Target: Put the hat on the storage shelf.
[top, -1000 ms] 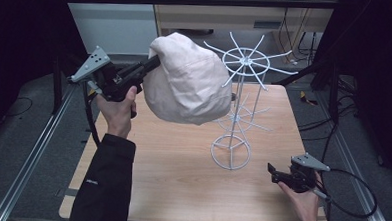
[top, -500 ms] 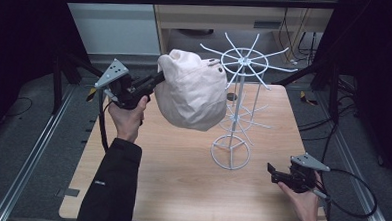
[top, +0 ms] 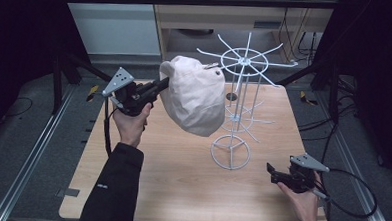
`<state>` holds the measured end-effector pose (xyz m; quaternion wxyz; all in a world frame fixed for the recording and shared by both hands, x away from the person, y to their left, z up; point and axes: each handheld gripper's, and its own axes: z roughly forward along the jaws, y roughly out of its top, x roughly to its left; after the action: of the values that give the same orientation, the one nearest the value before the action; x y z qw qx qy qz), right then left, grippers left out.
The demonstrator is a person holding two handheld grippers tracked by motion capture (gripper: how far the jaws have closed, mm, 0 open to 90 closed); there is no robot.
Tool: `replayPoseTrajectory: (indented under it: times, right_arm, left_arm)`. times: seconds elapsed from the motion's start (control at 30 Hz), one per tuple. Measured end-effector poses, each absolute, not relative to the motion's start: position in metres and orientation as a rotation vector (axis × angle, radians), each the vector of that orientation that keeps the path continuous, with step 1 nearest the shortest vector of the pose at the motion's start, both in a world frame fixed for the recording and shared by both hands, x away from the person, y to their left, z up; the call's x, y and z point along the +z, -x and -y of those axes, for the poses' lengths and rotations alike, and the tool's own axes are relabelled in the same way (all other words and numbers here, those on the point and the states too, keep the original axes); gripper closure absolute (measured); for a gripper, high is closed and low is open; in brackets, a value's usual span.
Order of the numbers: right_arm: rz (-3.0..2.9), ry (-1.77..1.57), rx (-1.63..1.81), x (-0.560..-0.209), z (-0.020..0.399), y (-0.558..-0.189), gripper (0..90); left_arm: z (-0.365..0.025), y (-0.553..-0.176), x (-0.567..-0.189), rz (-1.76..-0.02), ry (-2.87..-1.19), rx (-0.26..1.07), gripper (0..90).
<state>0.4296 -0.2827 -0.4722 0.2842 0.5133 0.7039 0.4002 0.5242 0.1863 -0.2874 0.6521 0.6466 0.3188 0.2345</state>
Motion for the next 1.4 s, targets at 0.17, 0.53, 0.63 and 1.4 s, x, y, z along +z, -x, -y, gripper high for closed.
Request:
replayPoseTrajectory:
  times: [0.17, 0.53, 0.63, 1.4]
  right_arm:
    - [-1.886, -1.377, 1.075, -0.472, 0.281, -0.429, 11.4]
    - [-1.887, -1.371, 1.078, -0.472, 0.28, -0.429, 11.3]
    - [-1.887, -1.364, 1.08, -0.472, 0.28, -0.429, 11.3]
    - [-1.886, -1.366, 1.093, -0.47, 0.277, -0.428, 11.1]
  left_arm:
    - [-0.19, -0.523, -0.293, -0.728, -1.48, 0.527, 79.2]
    - [-0.198, -0.512, -0.304, -0.708, -1.517, 0.515, 72.6]
    - [-0.198, -0.509, -0.305, -0.703, -1.531, 0.529, 69.7]
    - [-0.232, -0.469, -0.315, -0.736, -1.582, 0.623, 45.5]
